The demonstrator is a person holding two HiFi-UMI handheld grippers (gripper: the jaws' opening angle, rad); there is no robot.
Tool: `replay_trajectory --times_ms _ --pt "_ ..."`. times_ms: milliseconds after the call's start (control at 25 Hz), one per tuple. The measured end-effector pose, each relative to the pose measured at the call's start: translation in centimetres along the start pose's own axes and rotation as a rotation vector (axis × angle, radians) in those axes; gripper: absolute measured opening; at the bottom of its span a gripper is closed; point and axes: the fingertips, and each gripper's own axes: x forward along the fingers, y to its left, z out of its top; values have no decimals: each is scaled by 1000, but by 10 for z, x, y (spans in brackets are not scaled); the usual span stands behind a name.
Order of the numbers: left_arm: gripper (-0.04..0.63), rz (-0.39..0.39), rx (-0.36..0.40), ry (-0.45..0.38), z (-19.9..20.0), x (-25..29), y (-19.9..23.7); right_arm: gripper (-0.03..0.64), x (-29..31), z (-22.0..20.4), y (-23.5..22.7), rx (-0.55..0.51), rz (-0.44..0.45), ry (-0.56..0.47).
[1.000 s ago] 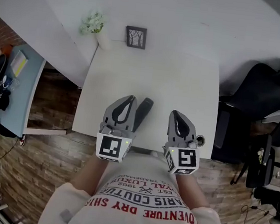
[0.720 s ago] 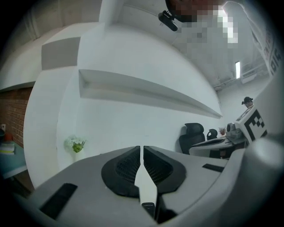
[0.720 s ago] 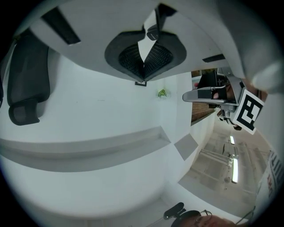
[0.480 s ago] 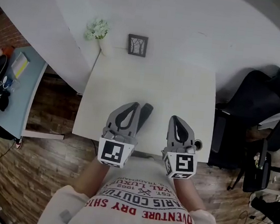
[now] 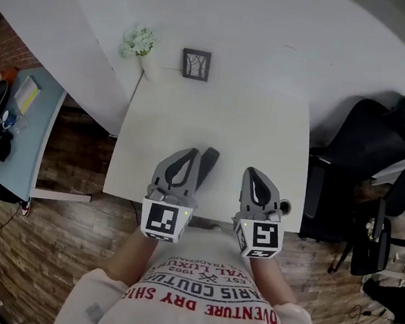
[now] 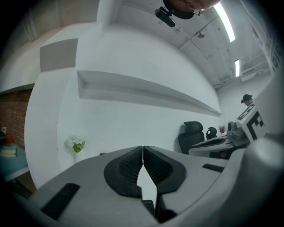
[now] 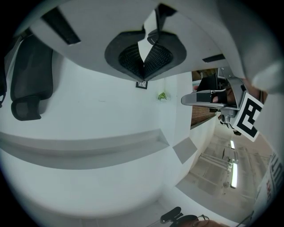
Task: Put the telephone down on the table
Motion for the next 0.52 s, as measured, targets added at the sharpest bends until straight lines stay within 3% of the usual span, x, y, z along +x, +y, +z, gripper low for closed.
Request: replay_trajectory --times_ms 520 --pt "25 11 -6 80 -16 -1 6 25 1 -12 2 16 8 31"
